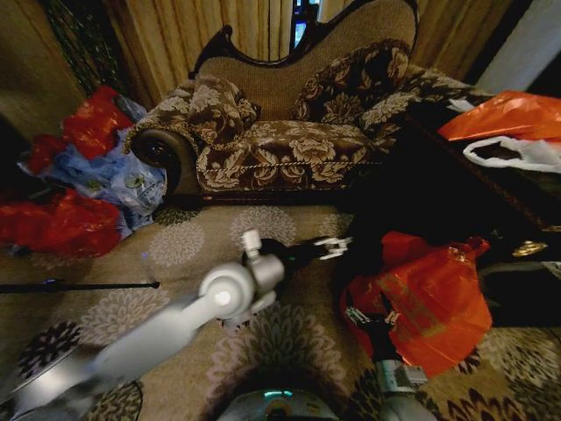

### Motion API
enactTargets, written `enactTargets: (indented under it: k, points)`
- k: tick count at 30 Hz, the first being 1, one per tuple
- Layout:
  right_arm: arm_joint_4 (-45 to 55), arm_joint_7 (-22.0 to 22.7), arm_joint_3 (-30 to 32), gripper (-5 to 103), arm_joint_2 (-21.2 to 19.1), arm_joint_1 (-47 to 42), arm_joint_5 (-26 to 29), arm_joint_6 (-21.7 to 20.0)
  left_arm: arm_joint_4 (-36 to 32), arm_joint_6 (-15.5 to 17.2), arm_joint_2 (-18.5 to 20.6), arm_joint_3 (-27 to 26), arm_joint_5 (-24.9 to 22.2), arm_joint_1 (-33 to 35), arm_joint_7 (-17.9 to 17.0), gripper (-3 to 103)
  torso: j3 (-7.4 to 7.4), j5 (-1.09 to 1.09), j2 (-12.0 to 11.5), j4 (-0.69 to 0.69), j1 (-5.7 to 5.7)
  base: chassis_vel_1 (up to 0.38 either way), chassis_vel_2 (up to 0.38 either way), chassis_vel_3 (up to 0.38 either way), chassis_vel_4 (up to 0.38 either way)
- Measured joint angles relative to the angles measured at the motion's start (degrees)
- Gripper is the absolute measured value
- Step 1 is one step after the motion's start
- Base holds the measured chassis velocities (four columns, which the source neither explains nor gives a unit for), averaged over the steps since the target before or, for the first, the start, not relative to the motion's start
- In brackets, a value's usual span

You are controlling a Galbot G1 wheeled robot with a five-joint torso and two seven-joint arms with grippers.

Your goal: Place a garbage bag over the trash bin.

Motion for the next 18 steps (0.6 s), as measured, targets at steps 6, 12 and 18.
enactTargets:
  k: [6,12,18]
  points:
    - [-0.84,0.90,0.13,100,0.30,0.73,-0.61,-0.96,3.20,0.12,-8.13,3.84,-4.69,-2.31,-1.58,100,0.00,-0.02,0.00,0.02,0.00,0.000,0.000,0.000,0.000]
    - [-1.29,2.17,0.62,100,0.75,1.83,-0.53,-1.09,8.13,0.17,-14.34,6.40,-7.22,-7.87,-2.16,100,0.00,-0.02,0.01,0.02,0.00,0.000,0.000,0.000,0.000]
    - [-1.52,2.97,0.51,100,0.99,2.34,-0.45,-1.34,11.46,0.33,-19.31,6.41,-9.33,-8.95,-3.79,100,0.00,-0.02,0.01,0.01,0.00,0.000,0.000,0.000,0.000]
